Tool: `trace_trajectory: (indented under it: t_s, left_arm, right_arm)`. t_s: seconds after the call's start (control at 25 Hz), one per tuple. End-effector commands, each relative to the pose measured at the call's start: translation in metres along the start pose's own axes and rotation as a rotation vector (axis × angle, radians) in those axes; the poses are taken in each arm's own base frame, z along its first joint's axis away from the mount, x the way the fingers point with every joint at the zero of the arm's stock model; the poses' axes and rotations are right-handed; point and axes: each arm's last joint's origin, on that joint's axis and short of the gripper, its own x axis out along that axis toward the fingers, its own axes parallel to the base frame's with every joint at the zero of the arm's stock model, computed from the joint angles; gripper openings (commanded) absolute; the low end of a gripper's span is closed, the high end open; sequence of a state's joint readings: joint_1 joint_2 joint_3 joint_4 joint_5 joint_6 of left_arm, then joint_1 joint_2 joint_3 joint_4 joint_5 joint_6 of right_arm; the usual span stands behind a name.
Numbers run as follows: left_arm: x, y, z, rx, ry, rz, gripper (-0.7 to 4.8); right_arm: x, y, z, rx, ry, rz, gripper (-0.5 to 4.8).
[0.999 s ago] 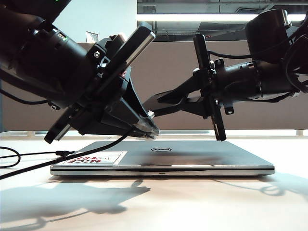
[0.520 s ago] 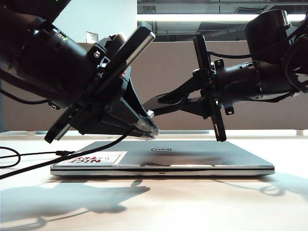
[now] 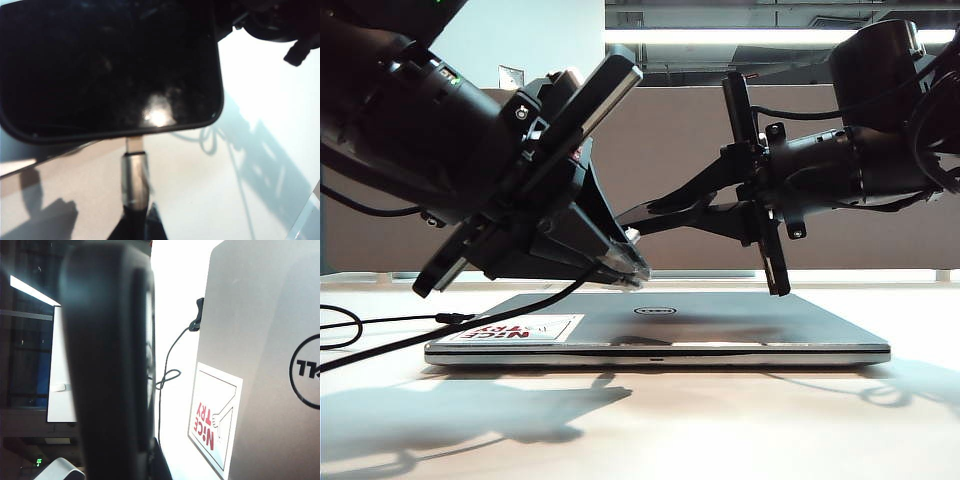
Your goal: Pick up the charging cable and the phone, plug the charging cable into the charging port on the phone, and finally place them back on the table.
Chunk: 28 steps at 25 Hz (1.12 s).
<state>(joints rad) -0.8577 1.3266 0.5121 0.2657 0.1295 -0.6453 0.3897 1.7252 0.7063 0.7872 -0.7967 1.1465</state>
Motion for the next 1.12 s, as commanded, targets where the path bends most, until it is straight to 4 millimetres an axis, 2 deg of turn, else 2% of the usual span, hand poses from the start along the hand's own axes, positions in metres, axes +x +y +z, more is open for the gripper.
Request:
trace_trajectory:
  t_s: [0.04,1.12]
  left_arm:
    - [-0.0003,-0.0019,0.0014,0.004,-0.013,-0.011,-0.06]
    - [0.0,-0.0024,0.0026,-0.019,-0.025,-0.019,-0.06]
  right_arm:
    - [0.0004,0.0084,0.002,-0.045,0.005,0.049,-0.06]
    - [0.0015,0.0129,0.0009,-0.173,0.027,0.094,-0.06]
